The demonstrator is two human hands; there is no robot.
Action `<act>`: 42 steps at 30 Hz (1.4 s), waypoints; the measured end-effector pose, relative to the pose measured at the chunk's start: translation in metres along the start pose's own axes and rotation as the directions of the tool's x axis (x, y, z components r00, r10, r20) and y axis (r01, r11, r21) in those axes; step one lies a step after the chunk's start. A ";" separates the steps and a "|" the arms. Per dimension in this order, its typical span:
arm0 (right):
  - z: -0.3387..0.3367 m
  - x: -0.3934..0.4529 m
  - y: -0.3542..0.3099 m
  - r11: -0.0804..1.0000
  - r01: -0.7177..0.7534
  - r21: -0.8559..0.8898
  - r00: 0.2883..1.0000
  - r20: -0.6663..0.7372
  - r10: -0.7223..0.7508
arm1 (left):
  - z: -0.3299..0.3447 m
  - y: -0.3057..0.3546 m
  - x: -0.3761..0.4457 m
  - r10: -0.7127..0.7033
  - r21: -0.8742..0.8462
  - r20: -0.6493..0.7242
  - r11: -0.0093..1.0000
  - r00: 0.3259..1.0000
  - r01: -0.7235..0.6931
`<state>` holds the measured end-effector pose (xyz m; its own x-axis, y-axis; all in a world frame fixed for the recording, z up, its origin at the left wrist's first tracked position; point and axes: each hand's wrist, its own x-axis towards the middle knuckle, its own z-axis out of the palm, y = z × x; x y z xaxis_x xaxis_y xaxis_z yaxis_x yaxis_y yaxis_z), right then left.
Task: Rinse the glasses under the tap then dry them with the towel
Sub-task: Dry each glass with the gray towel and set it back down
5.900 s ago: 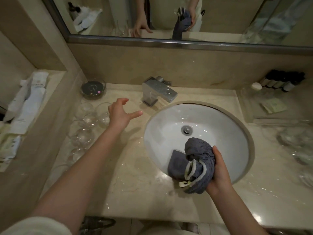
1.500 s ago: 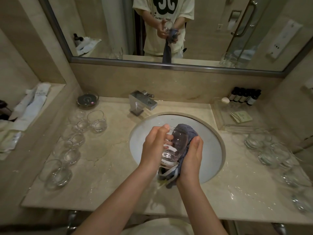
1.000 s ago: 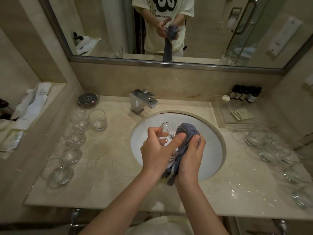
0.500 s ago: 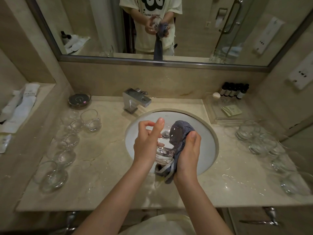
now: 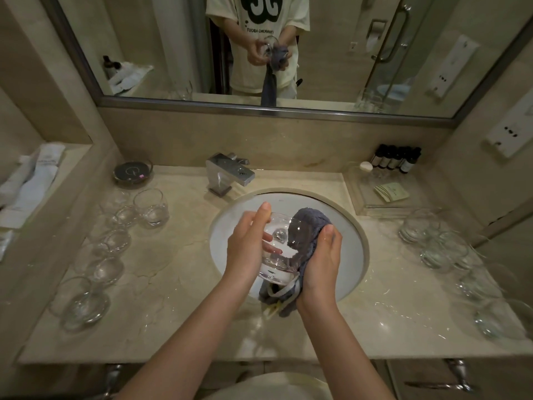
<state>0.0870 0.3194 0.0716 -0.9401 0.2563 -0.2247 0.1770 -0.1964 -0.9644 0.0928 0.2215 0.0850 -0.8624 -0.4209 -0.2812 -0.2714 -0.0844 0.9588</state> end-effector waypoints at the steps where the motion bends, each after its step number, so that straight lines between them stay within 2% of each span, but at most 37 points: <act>1: -0.001 0.001 0.000 1.000 0.006 -0.007 1.000 -0.006 -0.006 | 0.002 0.000 -0.002 0.054 -0.004 -0.054 0.998 0.997 -0.055; 4: -0.004 0.004 0.000 1.000 0.014 -0.022 1.000 -0.022 -0.015 | 0.005 0.001 -0.014 0.167 0.006 -0.095 0.986 0.981 -0.167; 8: -0.008 0.010 0.002 1.000 0.018 -0.026 0.999 -0.042 -0.019 | 0.014 0.001 -0.029 0.213 -0.006 -0.015 0.977 0.977 -0.214; 12: -0.010 0.014 0.002 0.999 0.027 -0.024 0.997 -0.069 -0.029 | 0.014 -0.006 -0.025 0.159 -0.029 0.198 0.987 0.967 -0.157; 18: -0.016 0.022 -0.002 0.999 0.032 0.041 0.996 -0.079 -0.028 | 0.001 -0.016 -0.014 0.150 0.005 0.491 0.985 0.858 -0.175; 20: -0.019 0.024 -0.004 0.999 0.026 0.041 0.998 -0.063 -0.024 | 0.001 -0.017 -0.014 0.114 -0.003 0.473 0.992 0.874 -0.128; 23: -0.024 0.029 -0.014 0.998 0.050 0.038 0.998 -0.035 -0.048 | 0.001 -0.018 -0.011 0.026 -0.114 0.386 0.993 0.922 0.020; 27: -0.035 0.037 -0.035 0.976 0.215 0.024 0.973 0.080 -0.216 | -0.014 -0.022 -0.004 0.001 -0.079 0.377 0.996 0.926 0.031; 30: -0.041 0.035 -0.038 0.897 0.424 -0.123 0.876 0.309 -0.371 | -0.020 -0.020 0.000 -0.028 -0.104 0.385 0.992 0.922 0.074; 32: -0.043 0.033 -0.036 0.823 0.530 -0.205 0.796 0.455 -0.399 | -0.022 -0.018 0.001 -0.041 -0.168 0.415 0.978 0.909 0.121; 42: -0.042 0.045 -0.036 0.664 0.670 -0.332 0.678 0.638 -0.364 | -0.025 -0.017 0.007 -0.090 -0.284 0.323 0.940 0.942 0.188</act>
<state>0.0506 0.3779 0.0902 -0.8878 -0.3590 0.2881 -0.4155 0.3557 -0.8371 0.1019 0.1973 0.0681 -0.9261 -0.0967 -0.3647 -0.2955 -0.4151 0.8605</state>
